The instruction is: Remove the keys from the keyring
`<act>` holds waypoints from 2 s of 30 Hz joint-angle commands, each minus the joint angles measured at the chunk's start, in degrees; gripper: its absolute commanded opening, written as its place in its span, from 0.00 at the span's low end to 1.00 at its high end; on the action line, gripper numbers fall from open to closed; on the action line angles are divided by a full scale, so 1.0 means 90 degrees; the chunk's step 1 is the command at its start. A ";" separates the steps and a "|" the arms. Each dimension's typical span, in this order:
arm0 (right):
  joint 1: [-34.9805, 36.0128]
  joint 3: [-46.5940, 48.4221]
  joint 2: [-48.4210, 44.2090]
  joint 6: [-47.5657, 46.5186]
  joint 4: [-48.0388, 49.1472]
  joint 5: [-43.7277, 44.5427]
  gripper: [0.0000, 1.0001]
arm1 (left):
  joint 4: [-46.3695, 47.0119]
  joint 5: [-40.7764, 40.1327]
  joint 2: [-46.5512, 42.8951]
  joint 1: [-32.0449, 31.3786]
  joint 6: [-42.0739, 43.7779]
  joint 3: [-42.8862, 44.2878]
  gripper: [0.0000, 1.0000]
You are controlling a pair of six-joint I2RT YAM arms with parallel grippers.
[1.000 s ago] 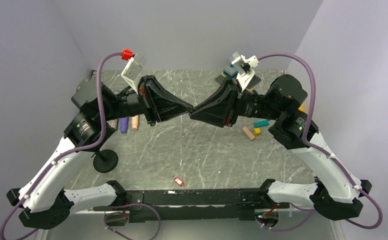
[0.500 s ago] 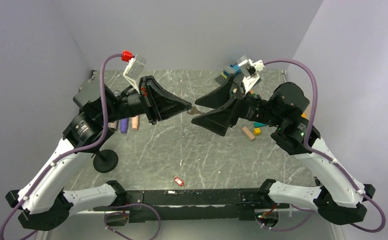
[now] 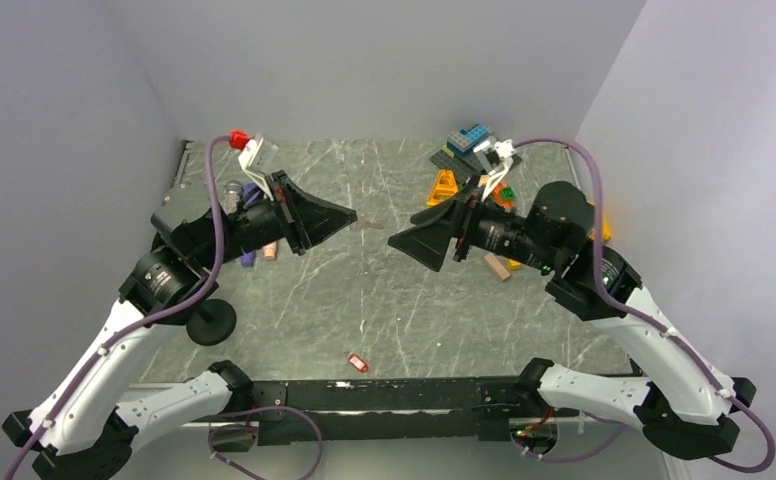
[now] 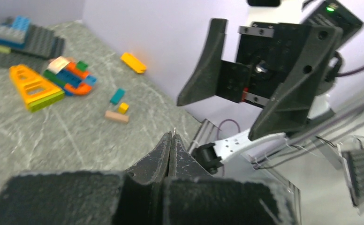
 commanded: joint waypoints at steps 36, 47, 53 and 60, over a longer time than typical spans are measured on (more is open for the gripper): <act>0.0365 -0.2058 -0.0176 0.2044 -0.1453 0.0803 1.00 | 0.1575 -0.1330 0.1671 0.2352 -0.0397 -0.4611 0.00; 0.0628 -0.1854 0.0610 0.1585 -0.1377 0.0633 1.00 | 0.1006 -0.1232 0.2213 0.2679 0.0108 -0.3620 0.91; 0.0732 -0.1760 0.1309 0.1145 -0.1156 0.0464 1.00 | 0.0446 -0.1324 0.1569 0.2820 0.0133 -0.3379 0.99; 0.0909 -0.1375 0.2620 0.0679 -0.1423 0.0063 0.78 | -0.0285 -0.1423 0.0357 0.2864 -0.0060 -0.3493 0.99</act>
